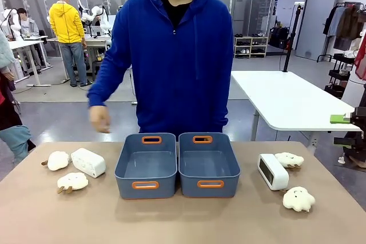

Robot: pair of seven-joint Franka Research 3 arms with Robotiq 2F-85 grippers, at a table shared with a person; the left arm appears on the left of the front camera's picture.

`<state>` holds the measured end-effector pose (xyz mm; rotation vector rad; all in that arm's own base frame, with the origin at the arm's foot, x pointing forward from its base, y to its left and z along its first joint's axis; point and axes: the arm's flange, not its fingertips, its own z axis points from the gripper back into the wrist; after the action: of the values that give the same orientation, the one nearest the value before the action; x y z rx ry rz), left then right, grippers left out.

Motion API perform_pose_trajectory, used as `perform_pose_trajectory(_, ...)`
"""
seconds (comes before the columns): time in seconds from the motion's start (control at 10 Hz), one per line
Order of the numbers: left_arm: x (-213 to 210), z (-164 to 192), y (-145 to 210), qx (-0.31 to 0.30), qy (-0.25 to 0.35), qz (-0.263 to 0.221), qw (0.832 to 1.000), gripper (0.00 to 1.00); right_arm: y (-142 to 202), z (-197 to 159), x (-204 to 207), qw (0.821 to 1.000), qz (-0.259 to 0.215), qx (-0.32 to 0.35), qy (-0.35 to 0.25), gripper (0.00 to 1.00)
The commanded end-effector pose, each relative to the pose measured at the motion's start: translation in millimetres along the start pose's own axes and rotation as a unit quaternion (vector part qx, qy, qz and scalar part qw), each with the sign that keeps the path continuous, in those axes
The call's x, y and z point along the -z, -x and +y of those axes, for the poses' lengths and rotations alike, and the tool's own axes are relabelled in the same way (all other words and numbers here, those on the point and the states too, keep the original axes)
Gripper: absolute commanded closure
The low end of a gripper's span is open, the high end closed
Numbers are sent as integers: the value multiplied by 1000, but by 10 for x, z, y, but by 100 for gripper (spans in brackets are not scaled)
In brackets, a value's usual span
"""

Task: Sort the digital clocks into the basket.
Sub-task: Pick up the Digital clock from the table and place it into the empty Plastic storage basket.

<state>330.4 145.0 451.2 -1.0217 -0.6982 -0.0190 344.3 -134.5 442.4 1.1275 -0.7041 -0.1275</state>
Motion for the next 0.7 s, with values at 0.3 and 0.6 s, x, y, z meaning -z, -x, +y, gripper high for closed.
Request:
perform_pose_trajectory(0.3,-3,-9,1,3,7,0,1000,0,-12,-2,9,1000,-3,-1,-4,0)
perform_pose_trajectory(0.6,-3,-9,1,3,7,0,1000,0,-12,-2,9,1000,-3,-1,-4,0)
